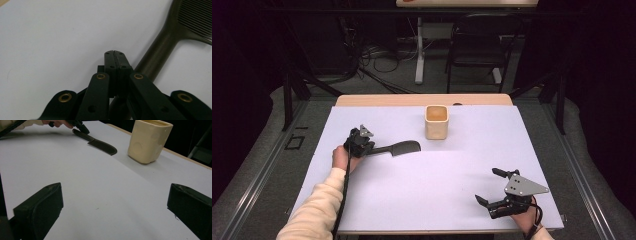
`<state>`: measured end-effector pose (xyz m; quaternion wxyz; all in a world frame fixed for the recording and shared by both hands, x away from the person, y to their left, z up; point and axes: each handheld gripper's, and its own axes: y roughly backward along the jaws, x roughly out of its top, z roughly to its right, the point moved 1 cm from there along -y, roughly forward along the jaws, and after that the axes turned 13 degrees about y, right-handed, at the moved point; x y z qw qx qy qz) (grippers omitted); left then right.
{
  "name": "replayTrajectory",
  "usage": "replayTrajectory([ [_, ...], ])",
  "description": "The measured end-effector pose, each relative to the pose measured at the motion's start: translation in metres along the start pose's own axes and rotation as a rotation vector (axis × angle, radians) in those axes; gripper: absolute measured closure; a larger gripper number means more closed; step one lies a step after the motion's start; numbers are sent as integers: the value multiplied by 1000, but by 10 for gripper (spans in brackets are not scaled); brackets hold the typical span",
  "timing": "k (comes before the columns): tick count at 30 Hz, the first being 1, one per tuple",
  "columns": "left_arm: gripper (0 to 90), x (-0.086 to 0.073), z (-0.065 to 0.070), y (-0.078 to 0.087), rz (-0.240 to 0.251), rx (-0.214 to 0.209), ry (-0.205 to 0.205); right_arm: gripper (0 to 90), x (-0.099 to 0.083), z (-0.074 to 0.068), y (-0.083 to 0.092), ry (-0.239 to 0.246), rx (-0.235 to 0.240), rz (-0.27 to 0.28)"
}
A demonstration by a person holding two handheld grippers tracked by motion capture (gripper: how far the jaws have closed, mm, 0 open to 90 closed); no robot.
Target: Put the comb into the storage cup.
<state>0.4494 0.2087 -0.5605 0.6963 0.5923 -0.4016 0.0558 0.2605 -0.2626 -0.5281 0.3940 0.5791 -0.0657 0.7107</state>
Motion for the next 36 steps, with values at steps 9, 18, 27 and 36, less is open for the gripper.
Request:
replayTrajectory([
  [9, 897, -2, 6, 4, -3, 1, -15, 0, 0, 0, 0, 1, 0, -1],
  [18, 884, -7, 7, 8, -5, 3, -8, 1, 0, 0, 0, 2, 1, -2],
  [27, 821, -6, 9, 14, 18, 21, -12, 2, 0, 0, -1, 0, 3, -2],
  [36, 655, 0, 5, 32, 92, 41, -34, 2, 1, 0, -1, 0, 4, 1],
])
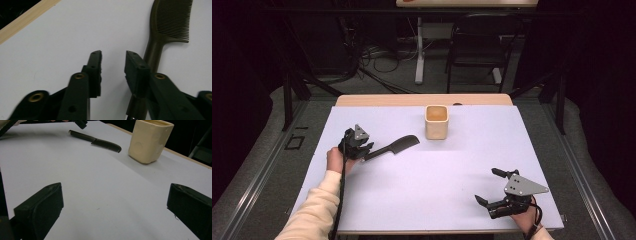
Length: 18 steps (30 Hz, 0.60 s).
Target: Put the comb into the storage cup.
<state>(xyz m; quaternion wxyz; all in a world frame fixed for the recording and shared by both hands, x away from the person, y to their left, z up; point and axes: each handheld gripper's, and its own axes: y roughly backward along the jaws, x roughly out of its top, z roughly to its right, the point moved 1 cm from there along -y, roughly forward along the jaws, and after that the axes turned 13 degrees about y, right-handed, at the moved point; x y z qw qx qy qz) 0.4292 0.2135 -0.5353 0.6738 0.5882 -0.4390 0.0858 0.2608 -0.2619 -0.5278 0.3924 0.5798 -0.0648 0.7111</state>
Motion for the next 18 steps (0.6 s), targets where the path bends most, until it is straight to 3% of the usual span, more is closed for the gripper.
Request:
replayTrajectory([
  [12, 396, 8, -3, 12, -2, -29, 2, 2, 0, 0, -1, -6, 7, -5],
  [15, 262, 9, -1, 10, -17, -22, -22, 2, 0, 0, -1, -6, 7, -5],
  [18, 180, 11, -1, 10, -26, -50, -28, 2, 0, 0, -2, -4, 10, -1],
])
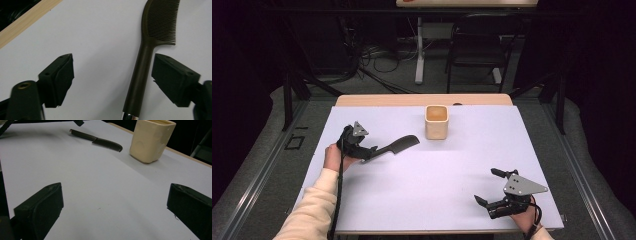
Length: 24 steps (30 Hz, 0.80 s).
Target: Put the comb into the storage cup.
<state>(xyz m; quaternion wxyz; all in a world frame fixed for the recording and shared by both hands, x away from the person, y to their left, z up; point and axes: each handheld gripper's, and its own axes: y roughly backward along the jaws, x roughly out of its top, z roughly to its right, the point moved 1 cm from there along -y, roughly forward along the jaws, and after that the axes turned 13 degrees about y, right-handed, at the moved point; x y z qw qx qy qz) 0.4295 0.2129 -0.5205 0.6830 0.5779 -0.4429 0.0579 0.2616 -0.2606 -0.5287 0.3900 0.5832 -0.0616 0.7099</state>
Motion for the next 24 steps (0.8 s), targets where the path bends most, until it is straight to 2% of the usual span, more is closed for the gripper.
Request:
replayTrajectory([
  [2, 156, 1, 1, 0, -1, -12, -7, 2, 0, 0, 0, -1, 1, -3],
  [6, 82, 1, 1, -4, -44, -38, 6, 2, 0, 0, 0, -3, 3, 0],
  [11, 0, 2, 3, -6, -64, -49, -7, 2, 0, 0, 0, -4, 8, -2],
  [18, 0, 4, 8, -7, -69, -76, -41, 2, 0, 0, 0, -5, 11, -3],
  [24, 0, 5, 12, -11, -100, -95, -83, 2, 0, 0, -1, -5, 17, -4],
])
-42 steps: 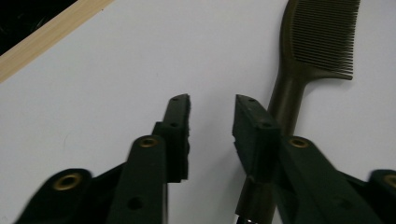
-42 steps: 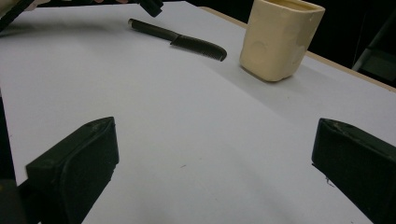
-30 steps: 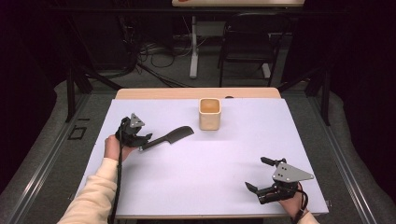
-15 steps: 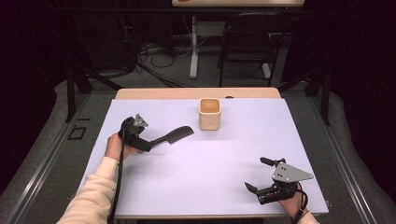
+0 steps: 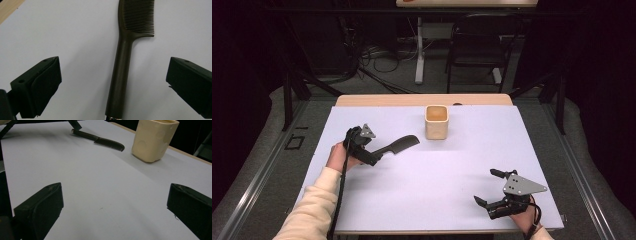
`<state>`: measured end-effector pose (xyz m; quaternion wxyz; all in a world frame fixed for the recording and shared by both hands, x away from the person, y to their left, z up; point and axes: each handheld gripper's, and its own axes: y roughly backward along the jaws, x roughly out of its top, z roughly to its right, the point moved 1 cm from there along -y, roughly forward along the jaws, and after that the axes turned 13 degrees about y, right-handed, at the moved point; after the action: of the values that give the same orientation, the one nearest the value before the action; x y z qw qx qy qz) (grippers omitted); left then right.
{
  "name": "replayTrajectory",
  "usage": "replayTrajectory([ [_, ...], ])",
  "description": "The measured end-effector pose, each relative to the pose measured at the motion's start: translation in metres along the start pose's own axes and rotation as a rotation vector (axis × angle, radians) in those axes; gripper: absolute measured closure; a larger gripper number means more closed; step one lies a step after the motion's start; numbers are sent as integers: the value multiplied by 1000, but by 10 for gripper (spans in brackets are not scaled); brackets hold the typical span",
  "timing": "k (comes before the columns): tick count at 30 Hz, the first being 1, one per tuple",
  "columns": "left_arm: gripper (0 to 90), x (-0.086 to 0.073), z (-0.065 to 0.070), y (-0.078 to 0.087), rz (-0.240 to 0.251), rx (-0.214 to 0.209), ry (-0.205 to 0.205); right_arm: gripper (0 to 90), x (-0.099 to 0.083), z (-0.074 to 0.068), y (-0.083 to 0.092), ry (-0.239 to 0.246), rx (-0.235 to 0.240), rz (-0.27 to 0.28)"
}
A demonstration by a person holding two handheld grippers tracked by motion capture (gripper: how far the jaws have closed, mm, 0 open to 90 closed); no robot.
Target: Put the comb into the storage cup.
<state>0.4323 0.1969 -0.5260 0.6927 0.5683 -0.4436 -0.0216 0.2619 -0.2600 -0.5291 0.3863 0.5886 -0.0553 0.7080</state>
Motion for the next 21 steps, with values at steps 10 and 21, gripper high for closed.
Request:
replayTrajectory([
  [10, 11, 8, 4, -3, -57, -26, -53, 2, -1, 0, -1, -3, 3, -5],
  [21, 281, 18, 4, -9, -117, -54, -85, 2, -1, 0, -3, -6, 11, -14],
])
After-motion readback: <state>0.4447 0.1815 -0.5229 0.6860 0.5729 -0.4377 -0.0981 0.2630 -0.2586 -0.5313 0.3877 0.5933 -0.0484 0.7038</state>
